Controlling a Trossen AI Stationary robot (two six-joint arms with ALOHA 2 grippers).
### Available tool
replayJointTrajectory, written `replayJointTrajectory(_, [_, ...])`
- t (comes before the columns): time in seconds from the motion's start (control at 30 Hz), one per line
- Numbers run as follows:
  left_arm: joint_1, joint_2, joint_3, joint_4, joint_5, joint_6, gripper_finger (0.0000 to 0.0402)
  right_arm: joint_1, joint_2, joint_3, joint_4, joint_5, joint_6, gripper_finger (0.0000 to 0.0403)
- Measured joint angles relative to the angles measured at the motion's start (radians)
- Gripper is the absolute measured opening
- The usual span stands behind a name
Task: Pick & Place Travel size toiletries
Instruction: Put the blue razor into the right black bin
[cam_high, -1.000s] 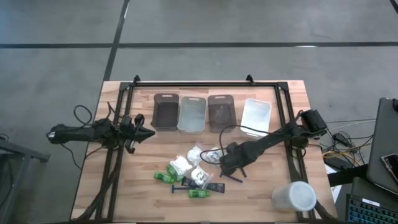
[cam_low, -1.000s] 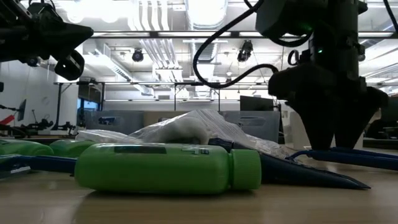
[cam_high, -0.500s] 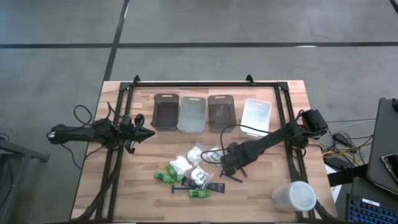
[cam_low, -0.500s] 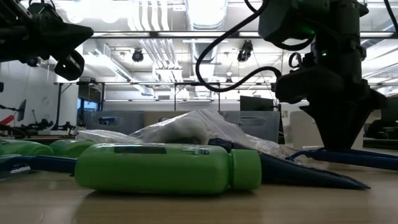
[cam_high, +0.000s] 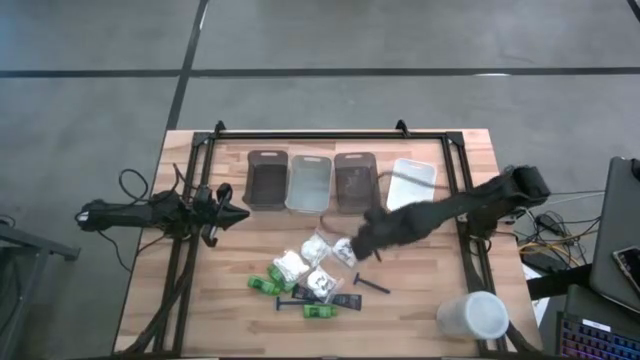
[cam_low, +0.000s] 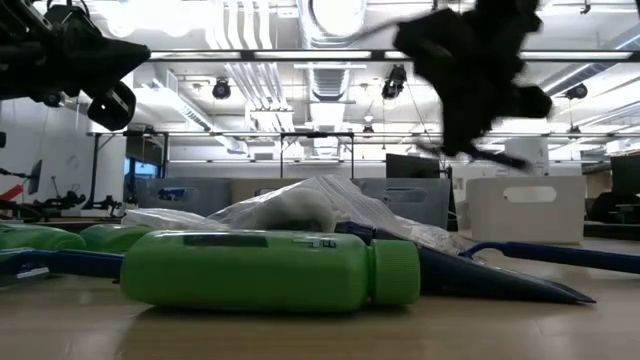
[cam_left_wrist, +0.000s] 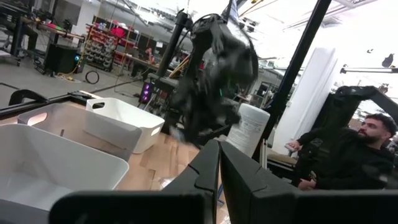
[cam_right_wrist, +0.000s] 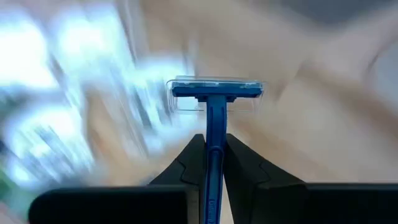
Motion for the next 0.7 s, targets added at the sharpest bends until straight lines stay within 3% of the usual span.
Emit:
replayJointTrajectory(0.1, [0.0,0.0,0.0,-0.001,0.0,0.0,0.0019,-0.062,-0.084,0.017,0.006,0.101,-0.003,0.0029])
replayJointTrajectory(0.2, [0.0,0.0,0.0,-0.008,0.0,0.0,0.0019,-0.14,-0.136,0.016,0.022,0.122,-0.044,0.0029])
replayJointTrajectory(0.5, [0.0,0.001,0.0,-0.008,0.0,0.0,0.0019,-0.404,-0.124,0.014,0.148,0.034,-0.226,0.0038])
replayJointTrajectory(0.7, [0.0,0.001,0.0,-0.009,0.0,0.0,0.0019,-0.465,-0.032,0.016,0.207,-0.02,-0.266,0.0038])
